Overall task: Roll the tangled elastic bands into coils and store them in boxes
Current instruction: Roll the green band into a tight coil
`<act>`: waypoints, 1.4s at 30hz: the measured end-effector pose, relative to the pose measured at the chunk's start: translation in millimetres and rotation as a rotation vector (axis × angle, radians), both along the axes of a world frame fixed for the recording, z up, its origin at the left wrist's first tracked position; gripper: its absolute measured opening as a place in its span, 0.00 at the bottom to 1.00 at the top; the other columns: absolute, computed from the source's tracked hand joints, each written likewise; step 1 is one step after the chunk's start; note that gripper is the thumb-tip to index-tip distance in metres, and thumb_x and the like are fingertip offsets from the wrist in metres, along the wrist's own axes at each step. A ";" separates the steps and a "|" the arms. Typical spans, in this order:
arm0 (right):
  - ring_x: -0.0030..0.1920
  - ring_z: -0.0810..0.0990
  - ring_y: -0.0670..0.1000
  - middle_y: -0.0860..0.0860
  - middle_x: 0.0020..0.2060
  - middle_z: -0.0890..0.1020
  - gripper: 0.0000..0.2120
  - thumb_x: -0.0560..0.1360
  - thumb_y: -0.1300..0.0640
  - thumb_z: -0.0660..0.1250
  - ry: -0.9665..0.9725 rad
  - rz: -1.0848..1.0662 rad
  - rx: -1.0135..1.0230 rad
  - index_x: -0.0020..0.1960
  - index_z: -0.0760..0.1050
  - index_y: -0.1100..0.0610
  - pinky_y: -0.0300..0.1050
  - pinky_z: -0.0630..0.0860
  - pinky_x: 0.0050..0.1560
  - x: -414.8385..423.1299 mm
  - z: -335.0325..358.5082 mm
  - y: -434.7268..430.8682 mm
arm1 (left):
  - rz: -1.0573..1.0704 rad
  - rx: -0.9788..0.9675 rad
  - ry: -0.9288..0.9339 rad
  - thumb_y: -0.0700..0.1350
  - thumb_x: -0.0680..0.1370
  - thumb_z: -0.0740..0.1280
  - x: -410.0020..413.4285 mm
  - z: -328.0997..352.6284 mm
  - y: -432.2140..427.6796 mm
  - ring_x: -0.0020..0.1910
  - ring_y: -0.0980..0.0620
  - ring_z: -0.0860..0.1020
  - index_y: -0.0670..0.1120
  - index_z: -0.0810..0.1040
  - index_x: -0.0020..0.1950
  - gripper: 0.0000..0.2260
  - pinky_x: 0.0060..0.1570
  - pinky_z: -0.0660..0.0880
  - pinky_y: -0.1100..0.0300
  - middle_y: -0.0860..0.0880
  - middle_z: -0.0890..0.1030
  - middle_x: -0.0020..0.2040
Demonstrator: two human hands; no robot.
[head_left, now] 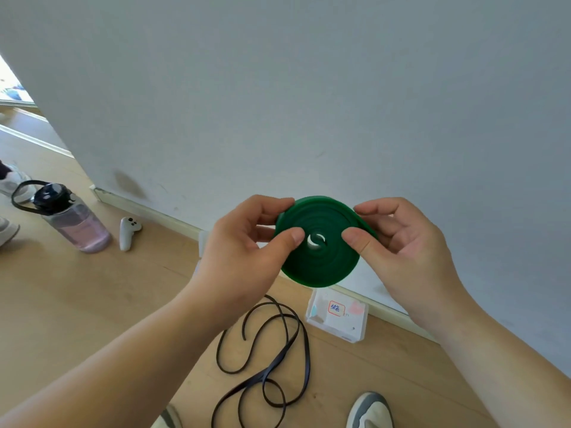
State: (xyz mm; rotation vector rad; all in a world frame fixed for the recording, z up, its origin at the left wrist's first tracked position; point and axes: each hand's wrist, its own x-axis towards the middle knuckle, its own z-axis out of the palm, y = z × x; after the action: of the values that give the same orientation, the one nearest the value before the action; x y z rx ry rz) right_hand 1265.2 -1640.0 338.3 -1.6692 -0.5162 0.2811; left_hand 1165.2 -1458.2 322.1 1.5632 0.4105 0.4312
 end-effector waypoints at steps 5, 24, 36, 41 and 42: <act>0.53 0.86 0.46 0.47 0.53 0.87 0.15 0.76 0.66 0.74 -0.007 -0.014 0.069 0.56 0.80 0.49 0.39 0.82 0.53 -6.1 -2.5 7.0 | 0.029 -0.136 -0.057 0.39 0.79 0.73 -0.9 -3.5 -7.5 0.53 0.45 0.86 0.51 0.80 0.58 0.12 0.54 0.83 0.44 0.50 0.86 0.53; 0.48 0.88 0.51 0.50 0.49 0.88 0.18 0.70 0.63 0.79 0.032 0.070 -0.121 0.55 0.83 0.47 0.52 0.85 0.53 4.6 -1.5 -8.3 | -0.188 0.150 0.007 0.38 0.80 0.71 -3.6 -12.6 -10.8 0.52 0.55 0.84 0.57 0.84 0.61 0.16 0.47 0.82 0.67 0.57 0.83 0.52; 0.44 0.87 0.52 0.49 0.43 0.88 0.12 0.74 0.63 0.77 0.016 0.060 -0.221 0.51 0.85 0.48 0.48 0.85 0.50 9.4 -8.9 -12.5 | -0.205 0.143 0.039 0.40 0.78 0.73 3.2 -21.5 -9.6 0.55 0.57 0.83 0.56 0.84 0.60 0.14 0.48 0.84 0.61 0.56 0.86 0.51; 0.48 0.86 0.41 0.38 0.45 0.87 0.14 0.74 0.61 0.77 -0.001 0.116 -0.361 0.48 0.85 0.41 0.37 0.81 0.53 1.6 -16.0 -13.5 | -0.313 0.214 0.164 0.46 0.75 0.77 6.9 -27.5 -13.2 0.51 0.59 0.84 0.61 0.81 0.56 0.14 0.48 0.85 0.57 0.58 0.84 0.55; 0.49 0.86 0.40 0.39 0.45 0.88 0.14 0.73 0.61 0.78 0.002 0.112 -0.367 0.49 0.85 0.41 0.39 0.82 0.56 1.6 -16.7 -13.0 | -0.323 0.248 0.166 0.46 0.75 0.76 8.7 -30.6 -16.6 0.52 0.60 0.83 0.62 0.81 0.58 0.15 0.48 0.84 0.58 0.60 0.84 0.54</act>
State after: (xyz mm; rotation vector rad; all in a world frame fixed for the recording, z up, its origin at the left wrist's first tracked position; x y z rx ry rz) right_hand 1266.8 -1653.0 321.6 -1.9974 -0.5829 0.4815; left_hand 1173.9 -1474.8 291.5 1.8761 0.2288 0.1043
